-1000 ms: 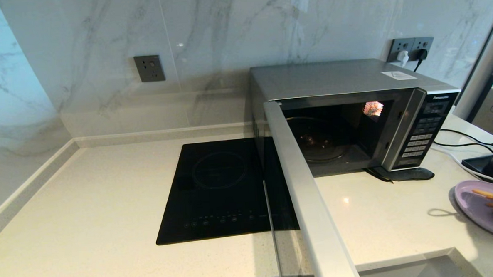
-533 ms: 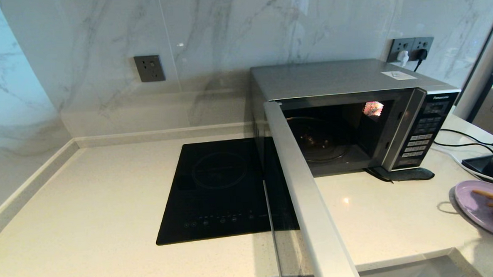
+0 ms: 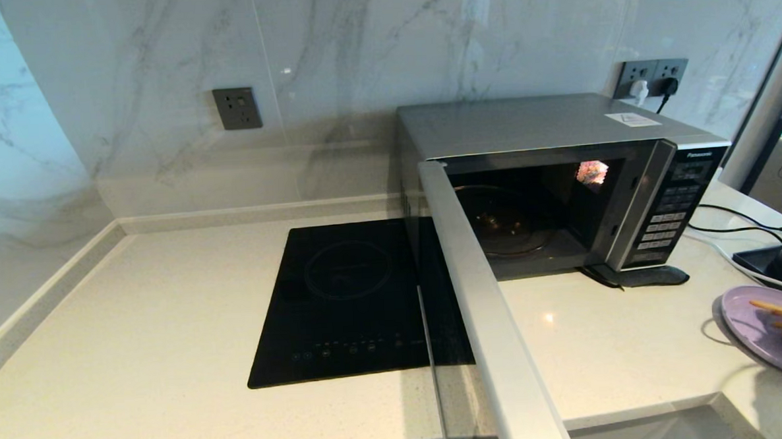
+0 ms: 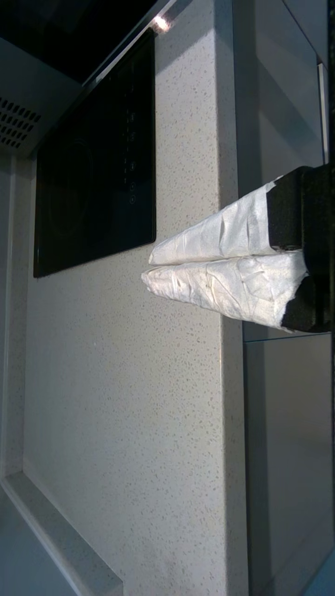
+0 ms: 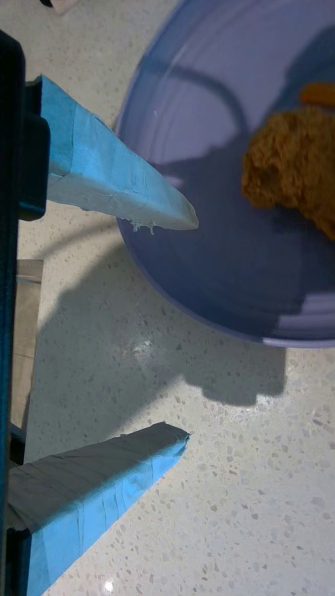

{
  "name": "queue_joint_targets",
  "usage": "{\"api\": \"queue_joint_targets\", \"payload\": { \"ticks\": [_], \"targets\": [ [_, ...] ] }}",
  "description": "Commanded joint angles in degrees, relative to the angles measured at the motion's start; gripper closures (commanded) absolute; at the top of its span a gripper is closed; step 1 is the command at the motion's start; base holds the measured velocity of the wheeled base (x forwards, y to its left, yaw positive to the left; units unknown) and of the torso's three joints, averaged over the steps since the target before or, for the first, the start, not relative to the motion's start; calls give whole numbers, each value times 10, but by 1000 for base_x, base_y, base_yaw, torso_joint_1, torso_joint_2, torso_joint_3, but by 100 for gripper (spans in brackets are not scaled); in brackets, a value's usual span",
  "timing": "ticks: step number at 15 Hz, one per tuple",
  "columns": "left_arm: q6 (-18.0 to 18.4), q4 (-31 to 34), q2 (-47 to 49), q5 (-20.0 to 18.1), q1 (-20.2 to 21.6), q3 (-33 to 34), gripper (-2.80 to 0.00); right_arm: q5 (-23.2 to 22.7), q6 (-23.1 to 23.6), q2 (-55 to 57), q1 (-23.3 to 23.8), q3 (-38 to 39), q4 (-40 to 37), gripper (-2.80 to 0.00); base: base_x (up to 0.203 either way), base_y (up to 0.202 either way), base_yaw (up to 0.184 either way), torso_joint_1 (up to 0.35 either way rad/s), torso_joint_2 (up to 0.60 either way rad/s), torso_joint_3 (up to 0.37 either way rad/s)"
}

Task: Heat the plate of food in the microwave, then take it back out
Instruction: Put the plate in the microwave oven

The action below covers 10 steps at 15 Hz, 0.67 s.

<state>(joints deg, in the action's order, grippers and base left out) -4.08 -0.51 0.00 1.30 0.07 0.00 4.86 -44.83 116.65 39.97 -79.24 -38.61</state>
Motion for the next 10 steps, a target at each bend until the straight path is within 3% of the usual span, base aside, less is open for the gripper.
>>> {"api": "queue_joint_targets", "payload": {
  "ticks": [1, 10],
  "targets": [
    [-1, 0, 1, 0, 0, 0, 0, -9, -4, 23, 7, 2, -2, -280, 0, 0, 0, 0, 0, 0],
    [-1, 0, 1, 0, 0, 0, 0, -19, -3, 62, 26, -23, 12, -280, 0, 0, 0, 0, 0, 0]
  ]
}}
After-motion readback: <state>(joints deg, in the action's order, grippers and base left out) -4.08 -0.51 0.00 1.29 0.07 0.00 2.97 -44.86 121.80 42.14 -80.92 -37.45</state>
